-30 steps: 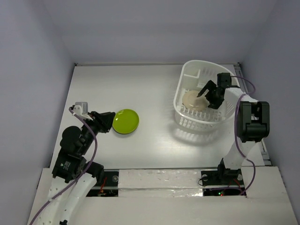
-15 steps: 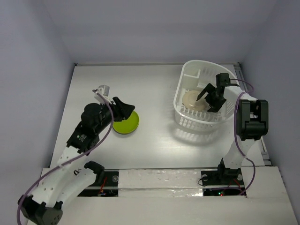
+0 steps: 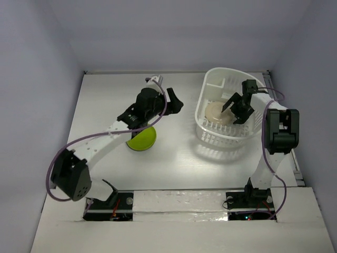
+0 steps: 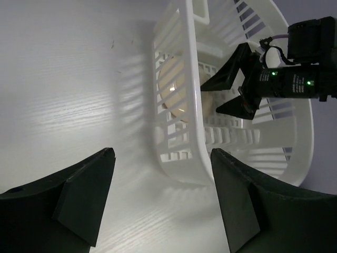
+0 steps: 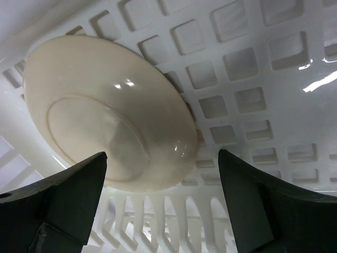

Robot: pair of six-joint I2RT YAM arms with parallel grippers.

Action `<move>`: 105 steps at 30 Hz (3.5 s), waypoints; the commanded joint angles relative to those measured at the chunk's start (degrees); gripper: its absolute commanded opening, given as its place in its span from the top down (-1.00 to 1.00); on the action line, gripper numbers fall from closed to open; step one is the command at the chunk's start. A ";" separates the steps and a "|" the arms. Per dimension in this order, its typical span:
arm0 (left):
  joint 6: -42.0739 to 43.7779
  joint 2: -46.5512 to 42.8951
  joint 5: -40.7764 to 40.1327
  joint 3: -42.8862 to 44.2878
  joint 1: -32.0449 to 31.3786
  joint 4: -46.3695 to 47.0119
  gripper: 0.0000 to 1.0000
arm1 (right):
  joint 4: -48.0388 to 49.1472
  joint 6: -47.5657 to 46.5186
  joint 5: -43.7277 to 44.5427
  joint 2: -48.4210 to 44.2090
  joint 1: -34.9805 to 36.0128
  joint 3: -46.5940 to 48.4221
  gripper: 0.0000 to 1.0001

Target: Unload the plates from the dish rack

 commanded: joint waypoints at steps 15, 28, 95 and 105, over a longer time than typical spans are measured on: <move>3.88 20.37 1.18 16.76 -2.01 4.84 -0.25 | 20.59 7.18 -12.80 -4.44 -0.35 -8.93 -0.66; 3.62 23.09 1.01 17.21 -4.30 6.16 -0.05 | 40.83 8.49 -14.64 -10.58 -0.35 -18.40 -0.65; -3.15 5.16 -0.22 -4.94 -5.97 24.89 1.00 | 35.16 8.41 -22.71 -10.84 7.55 -18.94 -0.46; -4.38 4.73 -0.22 -8.98 -6.49 25.85 1.00 | 57.56 13.92 -16.93 -19.10 7.56 -29.31 -0.51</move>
